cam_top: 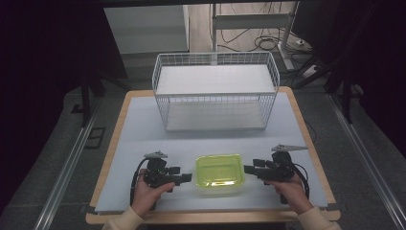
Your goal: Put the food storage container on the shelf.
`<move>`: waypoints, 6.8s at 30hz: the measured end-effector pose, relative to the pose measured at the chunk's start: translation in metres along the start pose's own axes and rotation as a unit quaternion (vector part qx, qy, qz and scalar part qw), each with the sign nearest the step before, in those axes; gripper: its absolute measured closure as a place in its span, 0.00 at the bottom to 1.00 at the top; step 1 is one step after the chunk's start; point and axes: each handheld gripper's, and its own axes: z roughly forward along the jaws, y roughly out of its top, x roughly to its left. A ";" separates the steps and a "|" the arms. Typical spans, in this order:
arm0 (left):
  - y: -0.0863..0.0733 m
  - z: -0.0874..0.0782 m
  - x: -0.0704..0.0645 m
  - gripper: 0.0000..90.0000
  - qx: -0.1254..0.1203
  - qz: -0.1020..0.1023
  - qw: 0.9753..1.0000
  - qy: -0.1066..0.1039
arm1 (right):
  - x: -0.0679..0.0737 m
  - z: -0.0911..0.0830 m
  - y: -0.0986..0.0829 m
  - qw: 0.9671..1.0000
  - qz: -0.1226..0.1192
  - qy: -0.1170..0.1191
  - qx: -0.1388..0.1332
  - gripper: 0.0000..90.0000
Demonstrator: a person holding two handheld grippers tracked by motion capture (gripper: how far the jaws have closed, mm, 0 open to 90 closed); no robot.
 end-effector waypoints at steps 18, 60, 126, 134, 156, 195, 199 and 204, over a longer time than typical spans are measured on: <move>0.010 0.030 -0.005 0.40 0.000 -0.032 0.999 -0.018 | -0.004 0.024 -0.004 0.998 0.045 0.032 0.037 0.54; 0.011 0.002 -0.026 0.89 -0.048 -0.001 0.998 -0.047 | 0.016 0.006 -0.001 0.996 0.051 0.070 0.002 0.90; 0.082 -0.047 -0.045 0.90 -0.095 0.050 0.994 -0.031 | 0.047 -0.014 0.070 0.996 -0.018 0.053 -0.070 0.89; 0.090 -0.049 -0.043 0.89 -0.098 0.048 0.994 -0.029 | 0.048 -0.014 0.080 0.996 -0.026 0.048 -0.074 0.89; 0.125 -0.065 -0.043 0.89 -0.118 0.058 0.991 -0.013 | 0.055 -0.014 0.121 0.994 -0.044 0.039 -0.090 0.89; 0.193 -0.069 -0.039 0.89 -0.118 0.068 0.990 0.031 | 0.051 -0.009 0.187 0.993 -0.052 -0.008 -0.106 0.89; 0.202 -0.070 -0.040 0.89 -0.120 0.068 0.990 0.035 | 0.051 -0.010 0.196 0.993 -0.050 -0.013 -0.106 0.89; 0.209 -0.072 -0.041 0.89 -0.118 0.071 0.990 0.044 | 0.051 -0.010 0.204 0.993 -0.049 -0.016 -0.104 0.89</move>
